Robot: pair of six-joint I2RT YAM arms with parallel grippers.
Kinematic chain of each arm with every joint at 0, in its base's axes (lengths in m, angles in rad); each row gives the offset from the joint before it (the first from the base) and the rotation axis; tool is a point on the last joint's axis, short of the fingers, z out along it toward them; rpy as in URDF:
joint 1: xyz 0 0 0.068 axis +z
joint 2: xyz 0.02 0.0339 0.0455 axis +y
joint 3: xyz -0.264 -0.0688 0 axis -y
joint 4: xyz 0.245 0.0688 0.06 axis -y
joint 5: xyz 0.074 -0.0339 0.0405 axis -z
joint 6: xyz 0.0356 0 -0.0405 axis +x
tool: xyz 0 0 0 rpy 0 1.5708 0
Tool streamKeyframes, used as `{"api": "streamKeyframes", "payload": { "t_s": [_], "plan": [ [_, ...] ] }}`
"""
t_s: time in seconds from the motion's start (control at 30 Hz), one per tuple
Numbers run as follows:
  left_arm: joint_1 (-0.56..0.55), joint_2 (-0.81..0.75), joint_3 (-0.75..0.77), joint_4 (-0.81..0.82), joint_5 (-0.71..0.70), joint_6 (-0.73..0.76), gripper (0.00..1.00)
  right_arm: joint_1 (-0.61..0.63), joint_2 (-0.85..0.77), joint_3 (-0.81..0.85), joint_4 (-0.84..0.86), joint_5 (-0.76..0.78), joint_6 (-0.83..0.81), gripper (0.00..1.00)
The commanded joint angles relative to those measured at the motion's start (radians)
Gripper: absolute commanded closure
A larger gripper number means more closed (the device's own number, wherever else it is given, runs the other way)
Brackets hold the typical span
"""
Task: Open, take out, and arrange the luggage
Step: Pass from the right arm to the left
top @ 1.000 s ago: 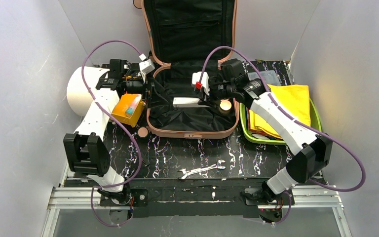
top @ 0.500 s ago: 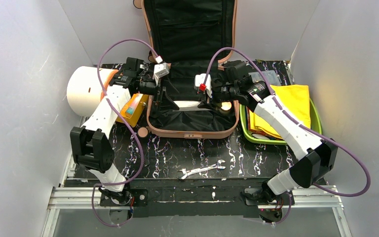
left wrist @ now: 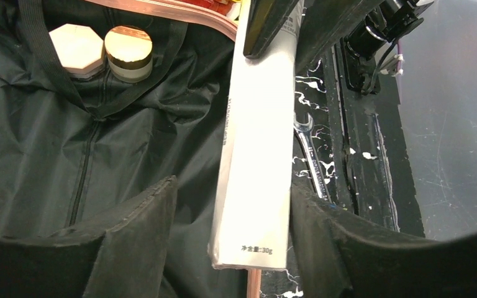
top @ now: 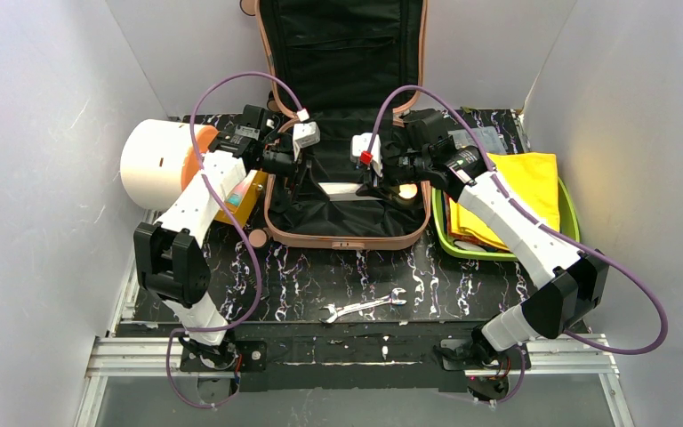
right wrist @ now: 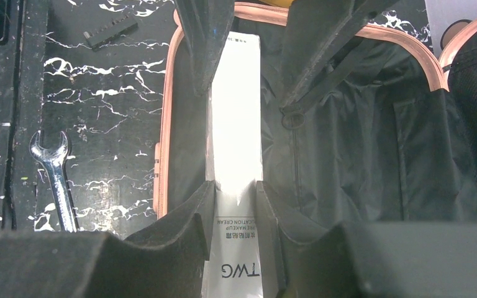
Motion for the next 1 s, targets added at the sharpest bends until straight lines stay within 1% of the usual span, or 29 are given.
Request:
{"api": "streamKeyframes", "payload": {
  "t_s": [0.0,0.03,0.1,0.17,0.23,0.27,0.33,0.4,0.43,0.47,0.5,0.53,0.6,0.63,0.67,0.77,0.83,0.97],
  "plan": [
    [-0.007,-0.003,0.021,-0.039,0.019,0.024,0.43,0.002,-0.026,0.017,0.027,-0.023,0.002,0.63],
    [-0.007,-0.004,0.021,-0.045,0.022,0.028,0.45,0.002,-0.024,0.019,0.027,-0.021,0.001,0.63],
    [-0.006,-0.005,0.019,-0.058,0.030,0.037,0.54,0.002,-0.020,0.026,0.028,-0.016,0.001,0.63],
    [-0.007,-0.010,0.017,-0.067,0.036,0.044,0.65,0.002,-0.016,0.034,0.030,-0.013,0.001,0.62],
    [-0.007,-0.016,0.014,-0.072,0.038,0.045,0.78,0.002,-0.009,0.042,0.027,-0.010,0.003,0.61],
    [-0.007,-0.019,0.013,-0.075,0.038,0.045,0.79,0.002,-0.007,0.047,0.027,-0.007,0.004,0.59],
    [-0.006,-0.025,0.014,-0.079,0.035,0.043,0.81,0.002,-0.003,0.052,0.027,-0.003,0.006,0.50],
    [-0.007,-0.032,0.018,-0.081,0.026,0.031,0.83,0.002,-0.002,0.056,0.030,0.003,0.010,0.38],
    [-0.007,-0.036,0.022,-0.081,0.018,0.021,0.84,0.002,-0.004,0.058,0.032,0.007,0.015,0.30],
    [-0.007,-0.041,0.026,-0.082,0.004,0.009,0.85,0.002,-0.005,0.060,0.035,0.013,0.021,0.20],
    [-0.003,-0.050,0.029,-0.083,-0.012,-0.004,0.85,0.002,-0.009,0.063,0.037,0.022,0.030,0.06],
    [0.001,-0.060,0.031,-0.082,-0.026,-0.018,0.84,0.002,-0.014,0.065,0.043,0.036,0.042,0.02],
    [0.020,-0.087,0.032,-0.078,-0.053,-0.052,0.80,0.002,-0.033,0.064,0.064,0.087,0.076,0.02],
    [0.031,-0.107,0.029,-0.059,-0.080,-0.086,0.75,0.002,-0.053,0.057,0.081,0.120,0.090,0.02],
    [0.044,-0.130,0.023,-0.043,-0.127,-0.125,0.73,0.002,-0.064,0.047,0.097,0.152,0.099,0.02],
    [0.092,-0.217,-0.022,0.032,-0.315,-0.217,0.72,0.000,-0.135,-0.009,0.152,0.263,0.108,0.02],
    [0.136,-0.286,-0.067,0.074,-0.432,-0.253,0.72,0.000,-0.176,-0.067,0.186,0.313,0.101,0.02],
    [0.242,-0.391,-0.146,0.105,-0.581,-0.294,0.72,-0.008,-0.232,-0.170,0.232,0.351,0.099,0.02]
  ]
}}
